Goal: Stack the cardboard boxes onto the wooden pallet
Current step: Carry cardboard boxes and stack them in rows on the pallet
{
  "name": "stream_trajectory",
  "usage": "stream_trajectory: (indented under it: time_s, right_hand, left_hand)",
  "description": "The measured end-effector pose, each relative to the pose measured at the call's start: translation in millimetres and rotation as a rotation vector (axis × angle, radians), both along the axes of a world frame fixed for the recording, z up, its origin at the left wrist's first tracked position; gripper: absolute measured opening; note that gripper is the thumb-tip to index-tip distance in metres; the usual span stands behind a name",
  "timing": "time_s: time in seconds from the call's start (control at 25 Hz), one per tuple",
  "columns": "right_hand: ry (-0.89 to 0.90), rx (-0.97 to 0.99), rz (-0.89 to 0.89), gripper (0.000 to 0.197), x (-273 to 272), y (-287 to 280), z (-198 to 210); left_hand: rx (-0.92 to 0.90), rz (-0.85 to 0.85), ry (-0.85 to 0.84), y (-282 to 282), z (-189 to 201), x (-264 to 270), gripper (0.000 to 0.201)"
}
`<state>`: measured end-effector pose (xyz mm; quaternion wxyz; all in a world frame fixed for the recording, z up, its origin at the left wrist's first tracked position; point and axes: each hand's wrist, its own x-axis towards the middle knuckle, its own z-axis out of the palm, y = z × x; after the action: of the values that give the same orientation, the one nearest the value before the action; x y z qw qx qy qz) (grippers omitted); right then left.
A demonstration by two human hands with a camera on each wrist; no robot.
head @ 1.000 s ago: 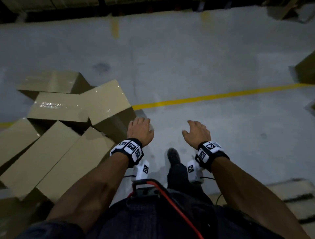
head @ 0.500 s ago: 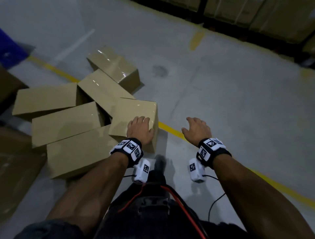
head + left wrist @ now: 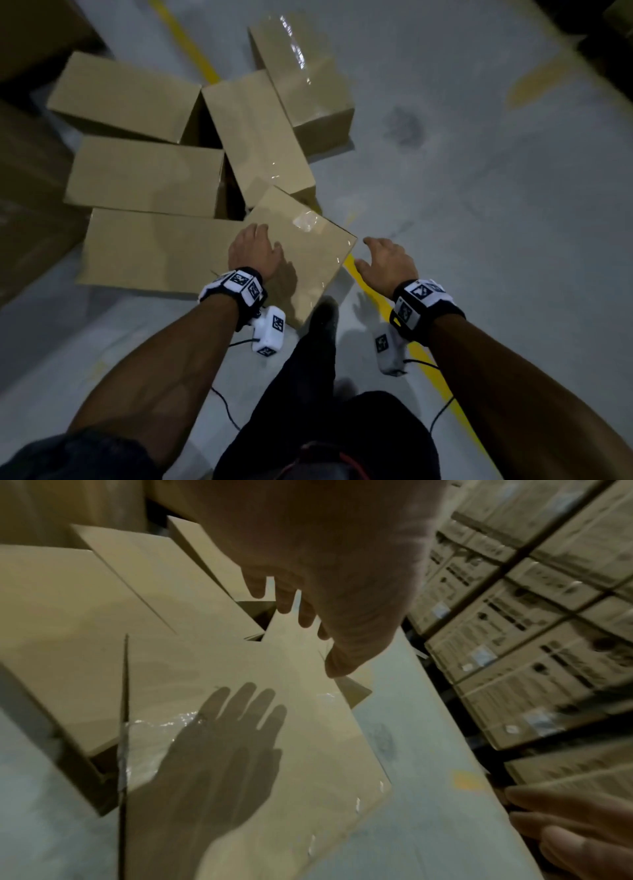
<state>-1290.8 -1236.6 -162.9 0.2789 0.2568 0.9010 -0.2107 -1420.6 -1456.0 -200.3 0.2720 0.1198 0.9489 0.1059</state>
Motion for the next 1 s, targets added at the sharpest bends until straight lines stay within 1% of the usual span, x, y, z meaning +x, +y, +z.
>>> stream_trajectory:
  time_s: [0.08, 0.24, 0.36, 0.44, 0.56, 0.68, 0.8, 0.88, 1.0]
  right_hand:
    - [-0.025, -0.048, 0.049, 0.058, -30.6, 7.1, -19.2]
    - [-0.036, -0.104, 0.140, 0.065, -85.0, 11.2, -61.8]
    - [-0.059, -0.138, 0.216, 0.074, -104.0, 9.3, -92.6]
    - [-0.111, -0.162, 0.221, 0.079, -105.9, 10.8, -111.6]
    - [-0.138, -0.209, 0.211, 0.080, -96.9, 13.6, -134.7]
    - [-0.055, -0.221, 0.209, 0.081, -76.9, 20.0, -141.9]
    - [-0.065, -0.210, 0.255, 0.081, -54.6, 37.0, -143.0]
    - [-0.097, -0.214, 0.288, 0.076, -39.2, 52.4, -142.6]
    - [-0.137, -0.275, 0.346, 0.067, -5.6, 85.4, -144.0]
  left_hand:
    - [-0.033, 0.087, -0.025, -4.7, -16.9, -14.8, 0.061]
    - [-0.079, 0.239, -0.074, -9.8, -53.4, -39.5, 0.086]
    - [-0.096, 0.294, -0.136, -13.9, -77.3, -52.4, 0.094]
    - [-0.117, 0.296, -0.176, -12.1, -88.8, -53.8, 0.098]
    - [-0.152, 0.302, -0.148, -5.6, -95.5, -49.1, 0.098]
    - [-0.181, 0.291, -0.121, 5.0, -88.7, -38.5, 0.095]
    - [-0.209, 0.310, -0.124, 22.7, -78.3, -15.0, 0.097]
    - [-0.231, 0.333, -0.139, 38.5, -69.6, 6.4, 0.099]
    - [-0.244, 0.384, -0.147, 69.9, -55.9, 53.2, 0.093]
